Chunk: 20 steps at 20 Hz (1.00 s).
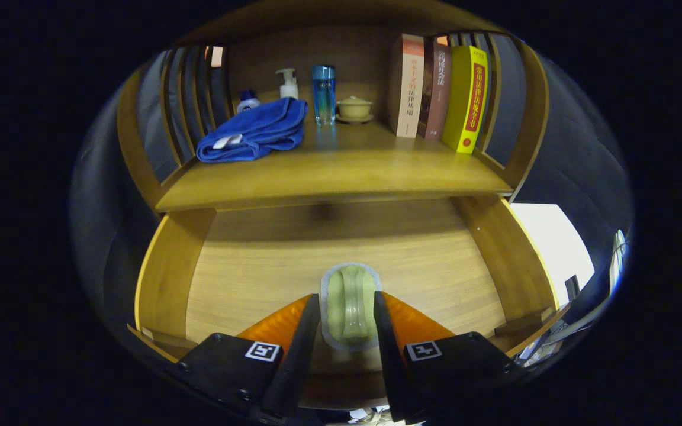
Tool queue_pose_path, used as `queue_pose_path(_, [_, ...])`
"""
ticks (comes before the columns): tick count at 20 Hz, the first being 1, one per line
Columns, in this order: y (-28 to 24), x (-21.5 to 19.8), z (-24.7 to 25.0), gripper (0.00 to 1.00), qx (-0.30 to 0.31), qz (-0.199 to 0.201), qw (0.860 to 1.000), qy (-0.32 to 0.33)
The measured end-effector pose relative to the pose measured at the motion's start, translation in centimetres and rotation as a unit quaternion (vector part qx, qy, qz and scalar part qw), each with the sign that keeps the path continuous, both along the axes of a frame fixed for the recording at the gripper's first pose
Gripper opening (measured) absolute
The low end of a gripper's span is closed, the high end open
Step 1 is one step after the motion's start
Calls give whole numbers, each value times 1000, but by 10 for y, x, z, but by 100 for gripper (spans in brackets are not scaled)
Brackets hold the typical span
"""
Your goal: Pull open the drawer, take out the items inside it, and place them on the countertop above the cabinet.
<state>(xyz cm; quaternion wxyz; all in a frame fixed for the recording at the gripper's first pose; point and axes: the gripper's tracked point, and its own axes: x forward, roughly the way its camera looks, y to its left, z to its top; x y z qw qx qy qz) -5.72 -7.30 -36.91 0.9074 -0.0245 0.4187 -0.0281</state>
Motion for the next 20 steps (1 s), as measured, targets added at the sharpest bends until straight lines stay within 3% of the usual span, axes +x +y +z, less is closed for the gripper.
queue_pose_path(5, [-5,-6,-26,60,-1,-3,999,43])
queue_pose_path(10, [-9,-10,-40,44,14,-19,998,66])
queue_pose_path(11, [-8,-11,-38,31,16,-18,998,66])
queue_pose_path(20, [3,-9,13,29,16,3,999,29])
